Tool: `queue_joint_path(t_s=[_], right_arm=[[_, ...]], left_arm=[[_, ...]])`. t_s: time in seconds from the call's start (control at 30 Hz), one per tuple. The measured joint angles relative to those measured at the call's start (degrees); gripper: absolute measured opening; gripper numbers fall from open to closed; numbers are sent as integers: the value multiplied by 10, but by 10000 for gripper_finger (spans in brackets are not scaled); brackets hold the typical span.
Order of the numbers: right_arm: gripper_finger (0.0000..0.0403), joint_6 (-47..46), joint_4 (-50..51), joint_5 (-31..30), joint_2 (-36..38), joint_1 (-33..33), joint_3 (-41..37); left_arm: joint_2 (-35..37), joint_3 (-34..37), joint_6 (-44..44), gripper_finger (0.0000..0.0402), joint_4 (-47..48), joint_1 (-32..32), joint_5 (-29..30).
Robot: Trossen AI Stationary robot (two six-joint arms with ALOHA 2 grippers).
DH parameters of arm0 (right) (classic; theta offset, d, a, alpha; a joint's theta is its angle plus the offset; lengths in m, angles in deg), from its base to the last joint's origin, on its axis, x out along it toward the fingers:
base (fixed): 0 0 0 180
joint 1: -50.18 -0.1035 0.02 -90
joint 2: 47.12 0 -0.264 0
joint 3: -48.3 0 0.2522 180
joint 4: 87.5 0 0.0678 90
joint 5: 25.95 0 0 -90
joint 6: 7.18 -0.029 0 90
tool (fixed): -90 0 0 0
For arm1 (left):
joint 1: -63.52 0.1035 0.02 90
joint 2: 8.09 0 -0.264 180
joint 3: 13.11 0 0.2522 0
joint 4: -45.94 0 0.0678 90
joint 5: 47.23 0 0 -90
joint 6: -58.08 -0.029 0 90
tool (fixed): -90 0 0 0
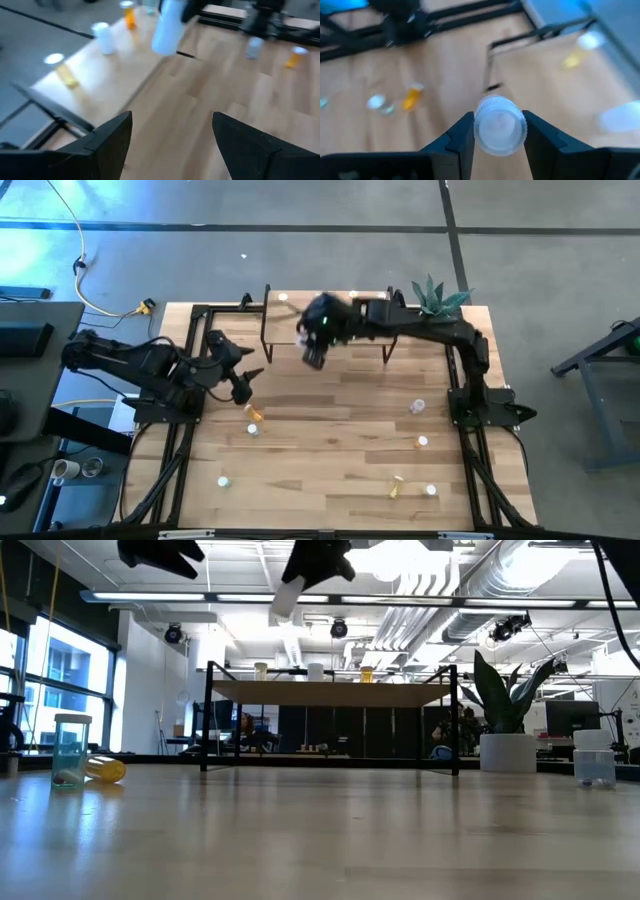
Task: Pick and place medicine bottles onto shelf by color
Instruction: Put the bottom white medicine bottle on the shelf aligned with the other white medicine bottle
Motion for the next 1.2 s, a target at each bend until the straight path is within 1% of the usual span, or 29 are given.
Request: queue_joint_path(t_s=[0.13, 0.23, 0.33, 0.43, 0.57, 0.67, 0.73, 0.9, 1.0, 1.2], right_arm=[[122, 51, -1, -27, 0, 41, 46], [122, 81, -18, -47, 0, 69, 69], [122, 103, -56, -49, 0, 94, 83], [122, 111, -98, -41, 0, 114, 79], [122, 95, -90, 20, -10, 134, 79], [122, 91, -46, 65, -25, 141, 78], [122, 94, -15, 81, -34, 142, 78], [122, 115, 46, 94, -52, 143, 78], [122, 118, 66, 105, -57, 147, 78], [122, 146, 94, 106, -74, 154, 78]], left_arm=[[0, 0, -4, 266, 0, 29, 40], [0, 0, -13, 266, -3, 52, 81], [0, 0, -20, 266, -12, 75, 115], [0, 0, -32, 266, -23, 99, 129], [0, 0, -45, 266, -41, 127, 131], [0, 0, -45, 266, -44, 144, 131], [-1, 0, -44, 266, -44, 152, 131], [-2, 0, -44, 266, -44, 171, 130], [-2, 0, -43, 266, -43, 180, 128], [-2, 0, -43, 266, -43, 191, 125]])
